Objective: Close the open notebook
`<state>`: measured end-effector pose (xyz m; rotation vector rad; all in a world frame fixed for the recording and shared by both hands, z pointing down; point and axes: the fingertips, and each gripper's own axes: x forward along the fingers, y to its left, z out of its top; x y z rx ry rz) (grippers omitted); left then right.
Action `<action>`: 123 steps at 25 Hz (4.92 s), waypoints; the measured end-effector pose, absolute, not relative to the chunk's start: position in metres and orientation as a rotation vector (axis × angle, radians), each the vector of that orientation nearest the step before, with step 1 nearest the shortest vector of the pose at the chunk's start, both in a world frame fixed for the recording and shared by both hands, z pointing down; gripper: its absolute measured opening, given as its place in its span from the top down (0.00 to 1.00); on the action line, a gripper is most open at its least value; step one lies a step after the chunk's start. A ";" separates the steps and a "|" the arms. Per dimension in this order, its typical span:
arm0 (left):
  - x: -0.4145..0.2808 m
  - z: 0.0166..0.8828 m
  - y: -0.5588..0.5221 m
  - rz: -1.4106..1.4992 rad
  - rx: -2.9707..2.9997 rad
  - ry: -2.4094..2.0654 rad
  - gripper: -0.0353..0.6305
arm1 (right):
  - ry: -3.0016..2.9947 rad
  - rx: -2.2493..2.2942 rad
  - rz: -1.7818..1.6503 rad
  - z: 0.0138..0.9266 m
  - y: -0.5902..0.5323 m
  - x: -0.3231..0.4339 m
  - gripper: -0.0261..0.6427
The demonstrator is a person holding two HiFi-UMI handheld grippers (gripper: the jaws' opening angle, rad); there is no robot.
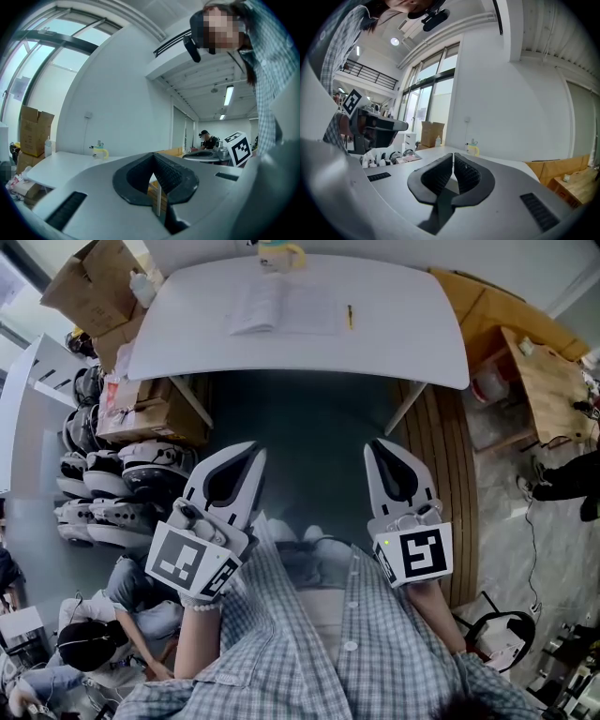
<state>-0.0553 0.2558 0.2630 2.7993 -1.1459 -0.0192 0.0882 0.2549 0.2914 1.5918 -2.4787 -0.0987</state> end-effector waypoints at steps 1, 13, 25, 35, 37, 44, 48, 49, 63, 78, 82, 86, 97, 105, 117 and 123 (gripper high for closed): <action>-0.055 0.264 0.257 -0.017 2.797 -1.151 0.94 | -2.478 1.591 -0.099 0.292 0.256 0.090 0.92; -0.054 0.269 0.245 0.013 2.787 -1.142 0.94 | -2.466 1.610 -0.056 0.301 0.246 0.096 0.92; -0.058 0.276 0.180 0.027 2.798 -1.069 0.94 | -2.418 1.661 -0.024 0.307 0.189 0.092 0.92; -0.066 0.275 0.123 0.013 2.819 -1.007 0.94 | -2.377 1.702 -0.026 0.305 0.143 0.082 0.92; -0.065 0.275 0.115 0.009 2.824 -0.992 0.94 | -2.365 1.711 -0.029 0.304 0.136 0.081 0.92; -0.075 0.276 0.090 -0.005 2.827 -0.970 0.94 | -2.345 1.728 -0.048 0.301 0.110 0.073 0.92; -0.084 0.277 0.078 -0.007 2.832 -0.965 0.94 | -2.341 1.741 -0.058 0.299 0.099 0.065 0.92; -0.085 0.277 0.075 -0.008 2.835 -0.963 0.94 | -2.340 1.745 -0.062 0.300 0.096 0.064 0.92; -0.087 0.272 0.046 -0.042 2.887 -0.873 0.94 | -2.300 1.808 -0.105 0.292 0.072 0.053 0.92; -0.066 0.278 0.023 -0.050 2.870 -0.847 0.94 | -2.256 1.807 -0.089 0.299 0.059 0.074 0.92; -0.055 0.281 0.013 -0.030 2.856 -0.867 0.94 | -2.282 1.767 -0.079 0.301 0.042 0.081 0.92; -0.050 0.286 -0.003 -0.010 2.828 -0.904 0.94 | -2.317 1.725 -0.073 0.302 0.019 0.085 0.92; -0.031 0.283 -0.047 -0.001 2.764 -1.062 0.94 | -2.420 1.589 -0.071 0.303 -0.041 0.105 0.92; -0.009 0.282 -0.068 0.000 2.719 -1.164 0.94 | -2.494 1.488 -0.087 0.300 -0.078 0.124 0.92; 0.014 0.285 -0.082 0.010 2.637 -1.273 0.94 | -2.544 1.403 -0.064 0.304 -0.098 0.154 0.92; 0.015 0.291 -0.083 0.034 2.597 -1.322 0.94 | -2.559 1.371 -0.030 0.313 -0.099 0.159 0.92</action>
